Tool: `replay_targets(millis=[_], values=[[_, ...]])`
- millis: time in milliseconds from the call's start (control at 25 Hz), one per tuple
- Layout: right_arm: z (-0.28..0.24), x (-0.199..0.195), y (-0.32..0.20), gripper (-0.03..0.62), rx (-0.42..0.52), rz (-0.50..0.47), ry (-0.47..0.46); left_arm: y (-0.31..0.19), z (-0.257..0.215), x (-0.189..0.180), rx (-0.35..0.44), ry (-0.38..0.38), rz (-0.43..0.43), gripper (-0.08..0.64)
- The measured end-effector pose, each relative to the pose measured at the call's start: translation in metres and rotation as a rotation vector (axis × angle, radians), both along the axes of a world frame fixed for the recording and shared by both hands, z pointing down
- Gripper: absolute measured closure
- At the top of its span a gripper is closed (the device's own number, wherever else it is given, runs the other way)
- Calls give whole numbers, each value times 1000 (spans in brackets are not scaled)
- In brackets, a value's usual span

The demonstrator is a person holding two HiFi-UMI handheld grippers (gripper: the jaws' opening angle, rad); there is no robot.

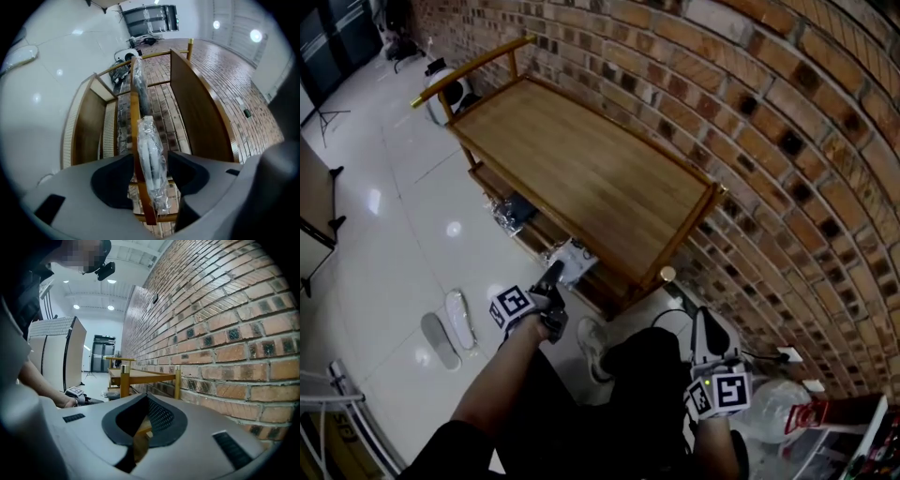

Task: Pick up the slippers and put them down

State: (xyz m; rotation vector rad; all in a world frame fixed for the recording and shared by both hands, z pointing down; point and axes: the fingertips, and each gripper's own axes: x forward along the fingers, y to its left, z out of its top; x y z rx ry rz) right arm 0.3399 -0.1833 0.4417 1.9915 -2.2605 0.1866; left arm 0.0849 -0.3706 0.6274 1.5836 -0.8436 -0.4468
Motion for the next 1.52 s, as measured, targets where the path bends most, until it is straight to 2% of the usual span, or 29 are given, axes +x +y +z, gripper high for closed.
replay_targets(millis=[120,160,200,240,440,600,800,960,1160,1320,1520], values=[[5,4,2,583,-15,14,-3,-4,0,11,-4,33,9,337],[5,4,3,583,-18,15,-4,-3,1,12,-12,43,8,366],[6,4,3,583,-19,16,-6,-2,1,11,-20,52,4,462],[5,4,2,583,-17,14,-7,-1,-1,11,-18,61,1,478],[-4,0,1,583,10,-8,-7,11,-28,-1,79,67,2,488],[-16,-17,1,583,51,-47,-13,34,-40,-35,67,104,-62,488],[-45,-41,0,583,137,-115,-16,61,-66,-69,144,110,-106,489],[-58,-70,3,583,179,-182,-26,88,-77,-109,168,119,-184,488],[-69,-116,0,583,219,-294,-31,115,-98,-165,239,108,-271,489],[-73,-151,-5,583,234,-375,-48,138,-113,-210,289,129,-375,488],[-78,-201,-6,583,241,-483,-48,157,-123,-271,318,80,-514,488]])
